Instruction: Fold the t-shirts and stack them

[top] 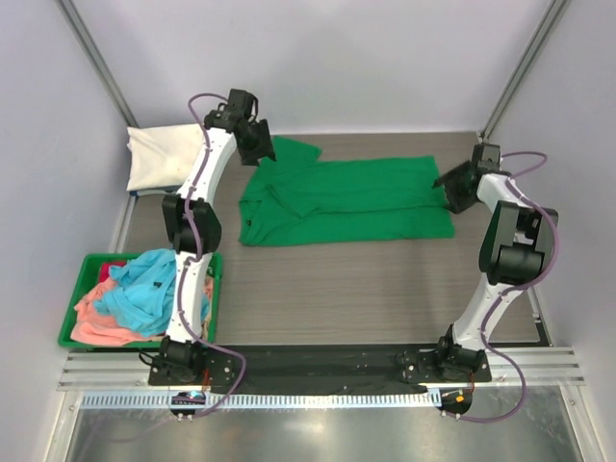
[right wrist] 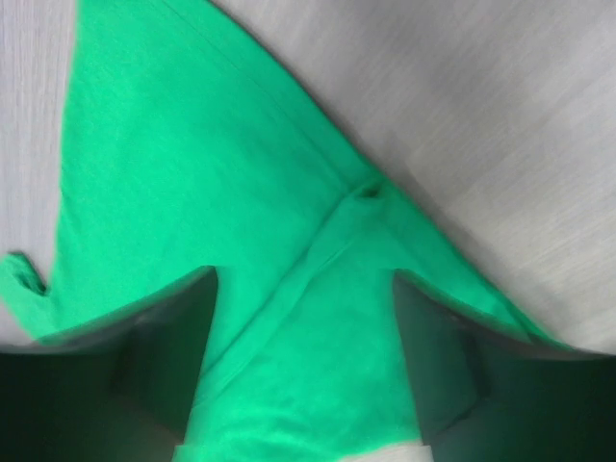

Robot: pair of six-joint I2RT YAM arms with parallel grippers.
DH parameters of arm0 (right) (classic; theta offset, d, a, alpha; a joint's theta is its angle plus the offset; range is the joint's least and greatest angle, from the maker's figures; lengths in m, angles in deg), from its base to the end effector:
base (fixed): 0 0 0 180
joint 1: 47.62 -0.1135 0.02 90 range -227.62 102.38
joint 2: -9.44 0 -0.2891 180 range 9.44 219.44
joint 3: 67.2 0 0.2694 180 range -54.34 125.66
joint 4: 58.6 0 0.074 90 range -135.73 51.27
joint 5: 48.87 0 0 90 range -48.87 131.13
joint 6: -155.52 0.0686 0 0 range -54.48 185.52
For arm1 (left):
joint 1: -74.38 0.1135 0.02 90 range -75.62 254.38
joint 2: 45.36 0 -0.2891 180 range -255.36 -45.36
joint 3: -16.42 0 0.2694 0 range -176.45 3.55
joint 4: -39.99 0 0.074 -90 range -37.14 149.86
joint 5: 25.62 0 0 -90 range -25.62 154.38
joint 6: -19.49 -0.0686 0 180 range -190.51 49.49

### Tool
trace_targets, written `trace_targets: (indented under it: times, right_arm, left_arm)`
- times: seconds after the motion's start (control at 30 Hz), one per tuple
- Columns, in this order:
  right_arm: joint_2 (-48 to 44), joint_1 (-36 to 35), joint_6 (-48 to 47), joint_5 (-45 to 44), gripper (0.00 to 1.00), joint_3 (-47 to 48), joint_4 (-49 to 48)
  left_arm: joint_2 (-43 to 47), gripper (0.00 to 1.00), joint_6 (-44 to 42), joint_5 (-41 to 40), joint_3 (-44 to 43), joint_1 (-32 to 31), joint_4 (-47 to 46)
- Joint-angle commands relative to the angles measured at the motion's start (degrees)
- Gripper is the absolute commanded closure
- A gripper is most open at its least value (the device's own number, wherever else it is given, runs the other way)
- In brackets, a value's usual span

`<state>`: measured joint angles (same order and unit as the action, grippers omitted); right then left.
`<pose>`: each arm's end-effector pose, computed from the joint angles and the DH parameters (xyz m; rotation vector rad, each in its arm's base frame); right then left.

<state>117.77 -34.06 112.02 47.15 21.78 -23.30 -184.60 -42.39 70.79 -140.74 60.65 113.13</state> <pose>0.4366 -0.0979 0.1827 1.2419 2.2340 0.3597 0.5581 -0.1442 0.2684 -0.2784 2.5666 -0.4237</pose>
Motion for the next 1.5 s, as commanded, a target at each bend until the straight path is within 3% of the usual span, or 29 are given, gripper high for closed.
trace_targets:
  times: [0.0, 0.03, 0.07, 0.13, 0.17, 0.27, 0.3, 0.47, 0.6, 0.77, 1.03, 1.23, 1.37, 1.47]
  right_arm:
    - [2.1, -0.2, -3.2, -1.7, 0.16, 8.7, 2.6]
    - [1.8, 0.0, -3.8, -2.1, 0.12, 9.7, 5.0]
    - [0.7, 0.1, -4.1, -2.9, 0.09, 9.6, 5.5]
    - [-3.9, 0.4, -4.6, -5.6, 0.04, 7.4, 5.7]
    - [-5.4, 0.9, -4.8, -5.8, 0.03, 4.7, 5.5]
    - [-12.1, 2.2, -5.2, -8.0, 0.03, -3.4, 4.8]
    - [-13.8, 2.4, -5.1, -7.9, 0.04, -5.9, 4.4]
    - [-22.0, 3.8, -3.5, -3.5, 0.10, -23.4, -1.9]
    - [-21.6, 4.9, -3.4, -1.7, 0.19, -29.5, -6.1]
    - [-19.0, 5.0, -2.7, -1.3, 0.24, -28.8, -8.7]
    - [-16.1, 5.0, -1.8, -1.6, 0.25, -28.0, -12.0]
    - [-13.2, 5.0, -1.1, -1.1, 0.29, -28.0, -14.3]
    - [-12.3, 4.9, -1.1, -0.5, 0.43, -28.5, -15.8]
    - [-11.7, 4.9, -1.2, -0.3, 0.62, -28.1, -16.4]
  left_arm:
    - [-1.8, 0.38, 1.8, 5.7, -9.9, 2.7, 3.9]
    - [-0.3, 0.22, 1.9, 4.5, -8.0, 2.5, 3.3]
    - [5.8, 0.17, 1.7, 3.2, -4.4, 2.0, 1.7]
    - [13.1, 0.14, 2.0, 0.7, 11.5, 1.6, -4.7]
    - [19.0, 0.14, 2.5, -0.2, 21.3, 1.6, -6.3]
    - [27.7, 0.16, 5.0, -1.7, 34.8, 1.3, -11.3]
    - [33.3, 0.16, 6.0, -1.8, 43.7, 1.2, -13.1]
    - [45.1, 0.18, 11.5, -1.8, 67.1, 0.0, -23.6]
    - [51.2, 0.18, 15.3, -1.0, 80.1, -0.1, -32.7]
    - [50.2, 0.20, 16.4, -0.2, 86.4, -0.1, -39.3]
    - [46.6, 0.21, 17.8, -1.3, 89.2, -0.1, -43.5]
    - [43.3, 0.27, 18.7, -2.9, 88.6, -0.1, -43.7]
    - [41.9, 0.29, 19.3, -4.7, 88.7, -0.4, -43.4]
    - [41.0, 0.32, 19.6, -5.7, 87.4, -0.4, -42.7]
